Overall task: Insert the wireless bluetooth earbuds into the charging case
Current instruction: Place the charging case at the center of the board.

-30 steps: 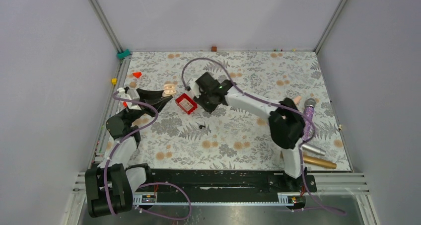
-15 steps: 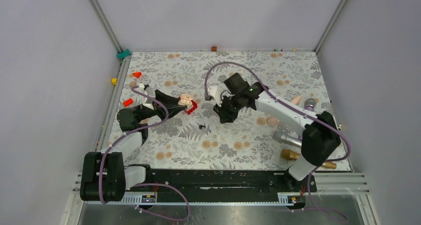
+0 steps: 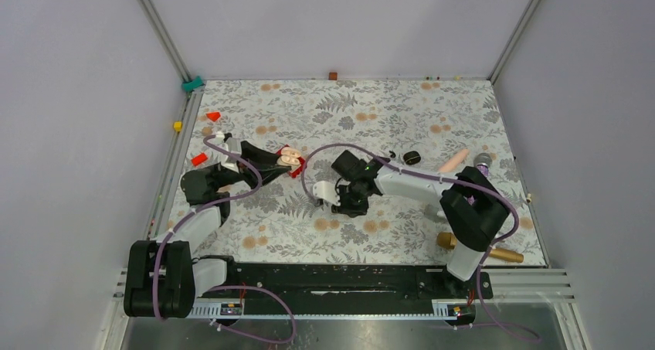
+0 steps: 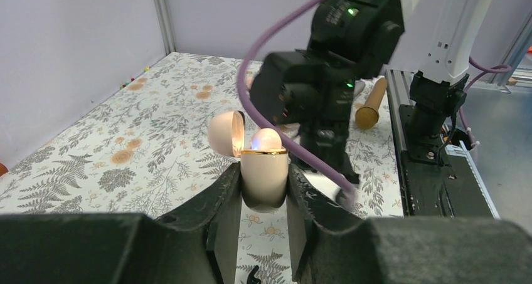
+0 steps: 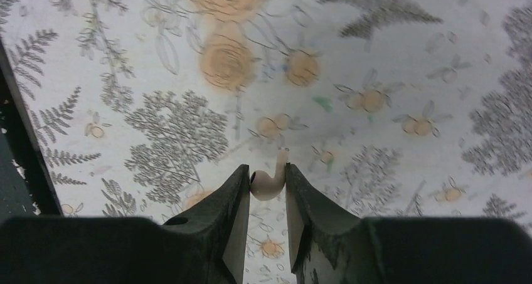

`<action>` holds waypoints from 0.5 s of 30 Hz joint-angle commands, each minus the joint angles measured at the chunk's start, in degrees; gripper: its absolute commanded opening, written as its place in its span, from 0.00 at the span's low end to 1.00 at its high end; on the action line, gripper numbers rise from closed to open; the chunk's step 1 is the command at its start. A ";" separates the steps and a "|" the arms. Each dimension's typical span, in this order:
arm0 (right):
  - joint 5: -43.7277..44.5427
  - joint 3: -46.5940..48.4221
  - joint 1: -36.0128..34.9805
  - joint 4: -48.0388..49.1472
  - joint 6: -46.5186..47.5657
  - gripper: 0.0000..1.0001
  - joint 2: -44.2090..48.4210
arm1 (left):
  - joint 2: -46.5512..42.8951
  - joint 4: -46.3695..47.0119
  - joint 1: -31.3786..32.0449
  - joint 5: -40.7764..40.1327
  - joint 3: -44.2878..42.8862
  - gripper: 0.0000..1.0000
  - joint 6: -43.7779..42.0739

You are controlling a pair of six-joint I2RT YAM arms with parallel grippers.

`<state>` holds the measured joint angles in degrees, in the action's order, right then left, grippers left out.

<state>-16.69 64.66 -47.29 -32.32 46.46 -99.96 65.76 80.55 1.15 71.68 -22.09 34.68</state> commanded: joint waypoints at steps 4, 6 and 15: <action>5.45 -1.78 -7.28 5.19 0.72 0.29 -1.98 | -3.12 3.04 -0.45 1.42 -1.73 0.00 0.48; 6.02 -1.40 -7.82 7.15 0.32 0.29 -2.53 | -3.76 3.10 -0.91 1.22 -1.69 0.00 0.53; 9.20 4.91 -9.45 8.83 7.16 0.37 -8.50 | -4.79 3.21 -2.87 0.32 -1.47 0.00 0.67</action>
<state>-9.91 66.59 -55.68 -24.95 48.58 -105.47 62.22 80.71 -0.89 72.03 -22.09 35.05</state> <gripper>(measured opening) 0.342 0.283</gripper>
